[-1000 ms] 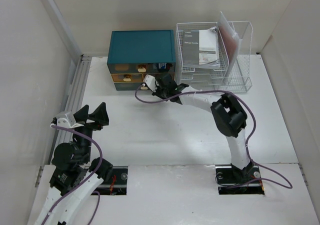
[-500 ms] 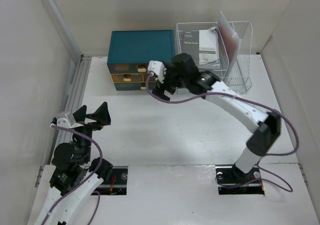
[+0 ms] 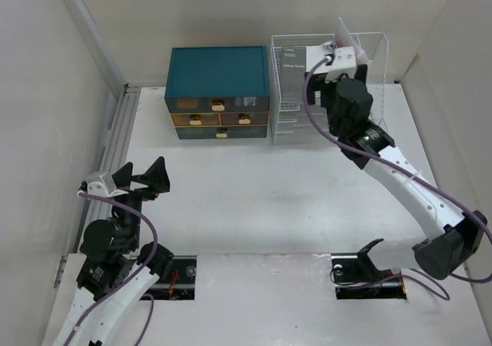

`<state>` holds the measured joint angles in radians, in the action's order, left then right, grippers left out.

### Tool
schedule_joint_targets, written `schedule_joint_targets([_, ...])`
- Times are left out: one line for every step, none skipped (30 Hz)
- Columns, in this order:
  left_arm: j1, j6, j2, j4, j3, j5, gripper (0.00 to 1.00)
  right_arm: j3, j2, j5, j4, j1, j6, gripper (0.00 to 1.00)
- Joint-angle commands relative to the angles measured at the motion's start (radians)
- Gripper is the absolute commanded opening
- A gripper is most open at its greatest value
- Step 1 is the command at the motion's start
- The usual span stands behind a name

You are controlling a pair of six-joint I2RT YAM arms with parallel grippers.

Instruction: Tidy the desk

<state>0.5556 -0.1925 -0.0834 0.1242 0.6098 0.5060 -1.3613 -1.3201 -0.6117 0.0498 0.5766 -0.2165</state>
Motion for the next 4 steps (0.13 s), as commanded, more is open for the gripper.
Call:
schedule_joint_targets([0.006,-0.002,-0.013,-0.038,-0.005,0.008,1.00,0.077,0.099,-0.036,-0.085,-0.107,0.153,1.00])
schedule_joint_targets([0.006,-0.002,-0.022,-0.038,-0.005,0.008,1.00,0.097,0.151,0.004,-0.094,-0.136,0.170,1.00])
schedule_joint_targets([0.006,-0.002,-0.022,-0.038,-0.005,0.008,1.00,0.109,0.172,0.051,-0.094,-0.174,0.183,1.00])
schedule_joint_targets([0.006,-0.002,-0.022,-0.038,-0.005,-0.003,1.00,0.119,0.194,0.068,-0.094,-0.184,0.183,1.00])
